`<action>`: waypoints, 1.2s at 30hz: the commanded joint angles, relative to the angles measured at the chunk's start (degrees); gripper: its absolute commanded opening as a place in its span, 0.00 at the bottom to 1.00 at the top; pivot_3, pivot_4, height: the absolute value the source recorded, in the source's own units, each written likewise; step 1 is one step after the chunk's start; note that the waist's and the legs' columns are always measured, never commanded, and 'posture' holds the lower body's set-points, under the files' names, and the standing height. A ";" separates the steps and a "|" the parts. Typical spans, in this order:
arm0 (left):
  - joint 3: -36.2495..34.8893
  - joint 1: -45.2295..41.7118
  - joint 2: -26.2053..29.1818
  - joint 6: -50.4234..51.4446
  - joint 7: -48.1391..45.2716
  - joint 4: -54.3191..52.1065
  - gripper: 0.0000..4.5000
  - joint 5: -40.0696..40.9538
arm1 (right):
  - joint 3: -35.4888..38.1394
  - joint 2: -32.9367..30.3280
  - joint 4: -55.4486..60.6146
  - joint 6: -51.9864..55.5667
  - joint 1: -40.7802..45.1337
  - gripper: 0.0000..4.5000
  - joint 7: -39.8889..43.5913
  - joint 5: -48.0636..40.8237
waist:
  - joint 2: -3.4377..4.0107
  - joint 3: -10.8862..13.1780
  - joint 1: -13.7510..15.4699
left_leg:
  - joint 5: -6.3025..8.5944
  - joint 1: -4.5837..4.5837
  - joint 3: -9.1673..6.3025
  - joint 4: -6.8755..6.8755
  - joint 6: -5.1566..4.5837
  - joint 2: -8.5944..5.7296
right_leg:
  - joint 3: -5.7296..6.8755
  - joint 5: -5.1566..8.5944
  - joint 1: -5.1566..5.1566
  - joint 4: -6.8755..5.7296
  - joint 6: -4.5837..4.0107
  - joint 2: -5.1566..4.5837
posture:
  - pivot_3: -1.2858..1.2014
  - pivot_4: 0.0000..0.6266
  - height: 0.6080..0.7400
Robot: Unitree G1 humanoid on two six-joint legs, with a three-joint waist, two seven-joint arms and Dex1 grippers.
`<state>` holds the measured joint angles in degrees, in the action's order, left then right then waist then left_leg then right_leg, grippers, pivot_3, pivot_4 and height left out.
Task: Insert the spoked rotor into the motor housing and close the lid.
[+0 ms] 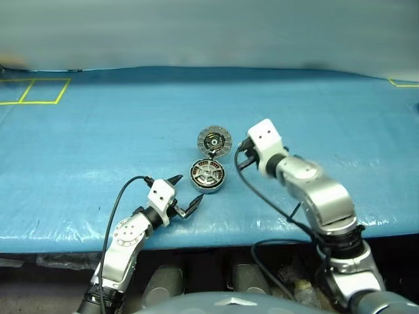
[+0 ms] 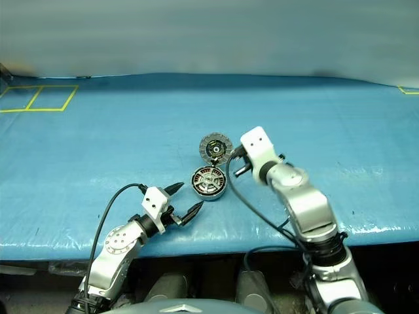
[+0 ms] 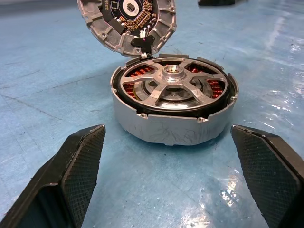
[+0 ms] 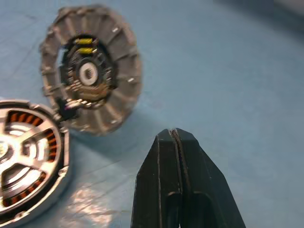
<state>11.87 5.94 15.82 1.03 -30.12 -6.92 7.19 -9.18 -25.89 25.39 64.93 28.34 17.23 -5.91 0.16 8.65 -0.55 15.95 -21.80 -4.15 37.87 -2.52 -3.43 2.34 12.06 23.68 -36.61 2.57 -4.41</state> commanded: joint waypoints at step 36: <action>0.15 2.19 0.12 -2.26 0.65 -3.35 1.00 -1.34 | 2.02 5.65 -35.99 -15.53 11.71 0.01 41.81 -17.86 | 0.17 0.16 -0.02 | 0.07 -0.11 0.27 0.03 0.05 0.02 | -0.22 -0.05 0.19 0.01 0.00 -0.34 | 0.52 0.24 1.00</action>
<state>11.87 8.05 15.94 -0.13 -29.09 -7.58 5.45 -6.65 -20.25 -15.74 47.97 41.06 59.60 -22.29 0.33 8.81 -0.57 16.03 -21.92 -3.88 37.91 -2.48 -3.41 2.13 12.00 23.86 -36.60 2.57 -4.76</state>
